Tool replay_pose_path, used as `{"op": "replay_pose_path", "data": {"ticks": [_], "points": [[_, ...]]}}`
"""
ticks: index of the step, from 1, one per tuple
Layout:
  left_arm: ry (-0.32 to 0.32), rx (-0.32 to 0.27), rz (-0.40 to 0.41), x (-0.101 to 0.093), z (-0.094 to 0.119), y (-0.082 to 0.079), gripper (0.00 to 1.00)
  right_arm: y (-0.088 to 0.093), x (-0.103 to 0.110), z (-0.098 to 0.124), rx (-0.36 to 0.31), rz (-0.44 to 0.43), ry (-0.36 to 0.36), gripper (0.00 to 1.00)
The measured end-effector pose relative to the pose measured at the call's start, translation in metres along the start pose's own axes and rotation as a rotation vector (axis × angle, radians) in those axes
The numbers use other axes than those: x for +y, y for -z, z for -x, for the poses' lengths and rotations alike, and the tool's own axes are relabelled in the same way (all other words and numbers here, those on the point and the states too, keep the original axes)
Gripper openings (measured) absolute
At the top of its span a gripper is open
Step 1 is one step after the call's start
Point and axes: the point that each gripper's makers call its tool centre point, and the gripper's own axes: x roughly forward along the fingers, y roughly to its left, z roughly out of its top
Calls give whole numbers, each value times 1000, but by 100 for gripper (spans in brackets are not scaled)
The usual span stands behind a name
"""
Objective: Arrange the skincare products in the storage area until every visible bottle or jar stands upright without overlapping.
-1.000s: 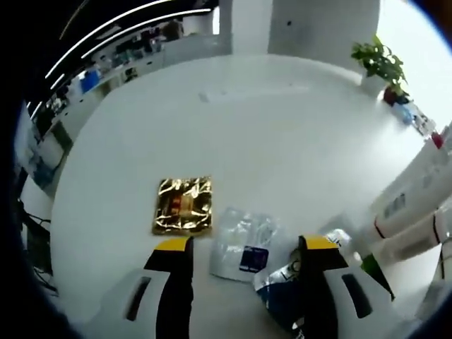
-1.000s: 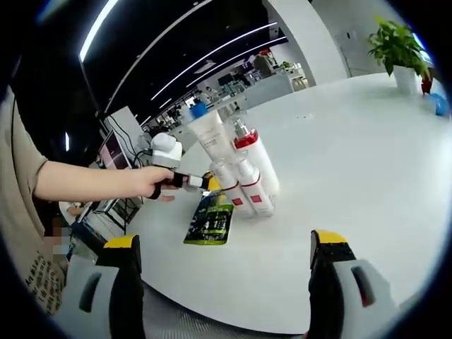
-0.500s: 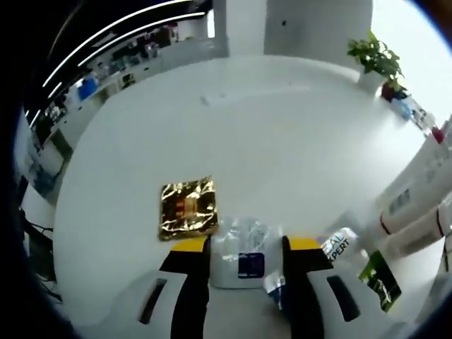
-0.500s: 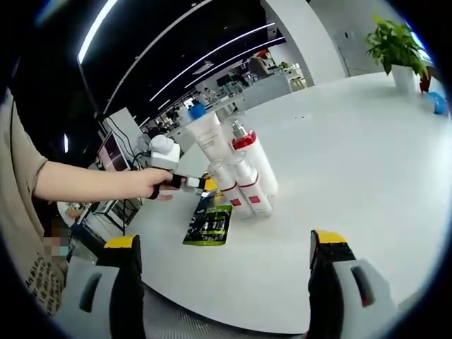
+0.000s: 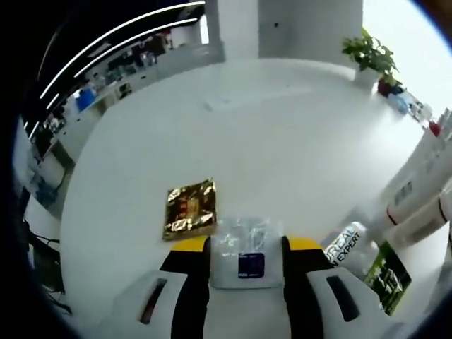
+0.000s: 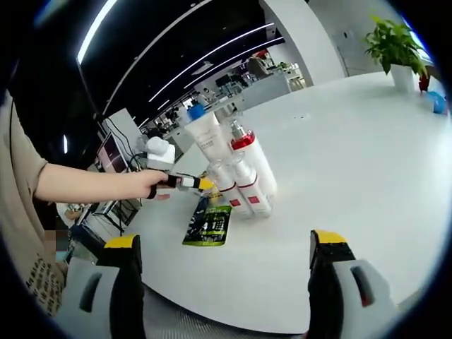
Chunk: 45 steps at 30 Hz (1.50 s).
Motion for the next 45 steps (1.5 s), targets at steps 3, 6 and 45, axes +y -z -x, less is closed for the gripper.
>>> {"op": "replay_pose_path", "data": {"ticks": [3,6,45], "points": [[5,-11,-10,6,3,-2,38,0,0,0,0,0,0,99],[18,-10,-27,7,4,0,38,0,0,0,1,0,-1,99],[215,70,-365,-7,35,40,30,0,5,0,4,34,-13,99]]}}
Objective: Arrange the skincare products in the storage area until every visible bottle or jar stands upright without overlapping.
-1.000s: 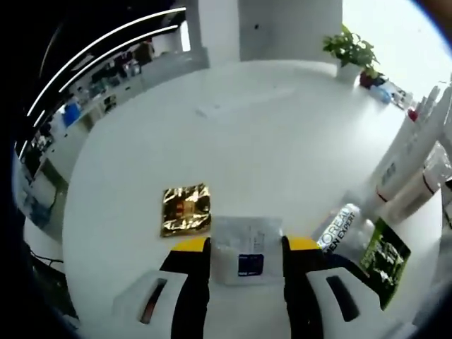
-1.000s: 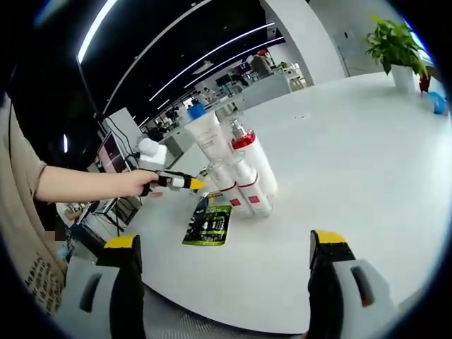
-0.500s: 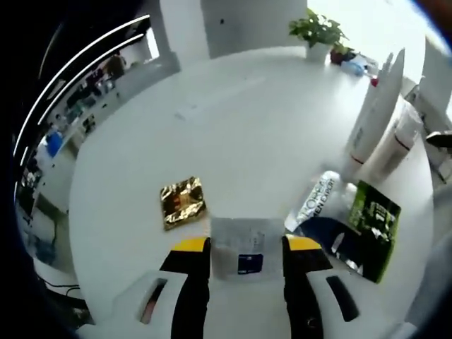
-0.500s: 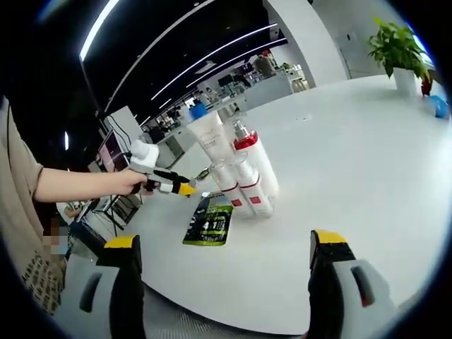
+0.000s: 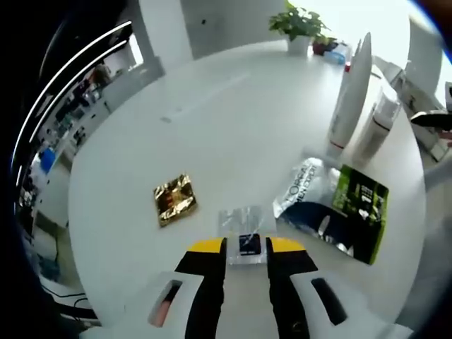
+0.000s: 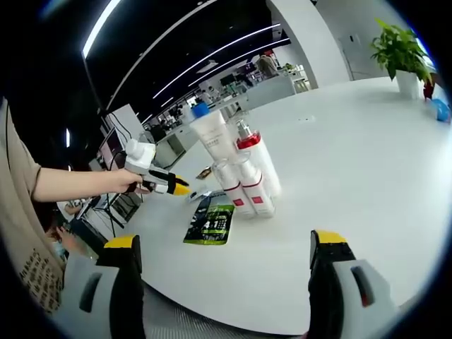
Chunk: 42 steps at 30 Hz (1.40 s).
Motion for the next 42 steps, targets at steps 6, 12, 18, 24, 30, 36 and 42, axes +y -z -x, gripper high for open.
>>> {"op": "replay_pose_path", "data": {"ticks": [6,12,18,24,30,36,42], "points": [[56,44,1,-4,-9,4,48,1,0,0,3,-3,1,99],[87,85,14,-1,-15,2,52,1,-2,0,6,-12,4,99],[128,145,-5,-1,-18,3,52,2,-3,-1,10,-19,7,99],[151,208,-30,0,-18,4,49,2,-4,-1,10,-24,11,99],[142,261,-84,0,-17,5,47,3,-4,-1,11,-26,13,99],[150,282,-87,-1,-16,5,46,3,-4,-1,12,-25,13,99],[158,296,-104,2,-15,6,41,3,-4,-1,12,-25,15,99]]}}
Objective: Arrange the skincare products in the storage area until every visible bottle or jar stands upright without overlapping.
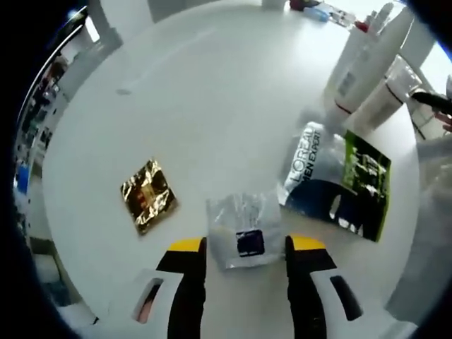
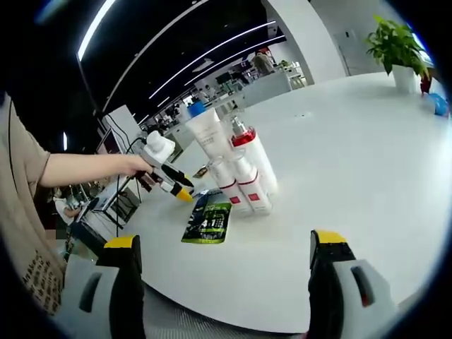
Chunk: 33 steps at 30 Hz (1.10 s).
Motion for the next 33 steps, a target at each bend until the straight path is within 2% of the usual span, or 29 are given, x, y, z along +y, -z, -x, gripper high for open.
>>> {"op": "replay_pose_path", "data": {"ticks": [3,17,33], "points": [[3,-4,5,2,1,0,38,0,0,0,0,0,1,99],[19,-14,24,2,2,1,37,0,-1,0,2,1,4,99],[32,-40,-32,2,17,6,37,0,1,0,2,10,0,99]]}}
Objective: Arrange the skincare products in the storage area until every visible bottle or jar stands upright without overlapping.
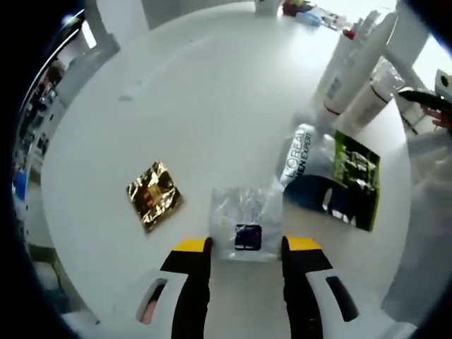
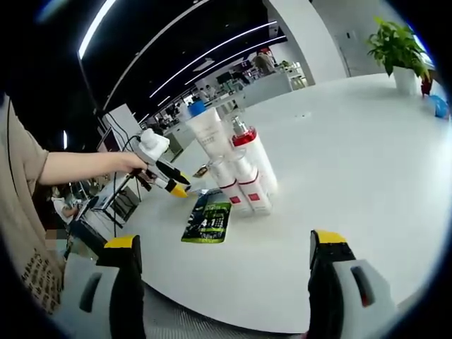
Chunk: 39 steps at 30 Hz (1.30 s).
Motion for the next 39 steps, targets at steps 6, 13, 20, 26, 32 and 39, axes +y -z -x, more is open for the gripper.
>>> {"op": "replay_pose_path", "data": {"ticks": [6,13,20,26,32,39], "points": [[4,11,-55,-4,8,6,37,0,1,0,1,8,-2,99],[30,19,-144,-12,19,6,37,0,2,0,3,16,-5,99],[52,17,-220,-28,24,5,37,0,3,0,2,24,-7,99],[68,12,-240,-42,24,8,37,0,4,0,3,31,-10,99],[71,14,-255,-53,26,14,37,0,5,0,4,40,-14,99],[74,10,-250,-66,25,23,37,0,7,0,5,50,-18,99]]}}
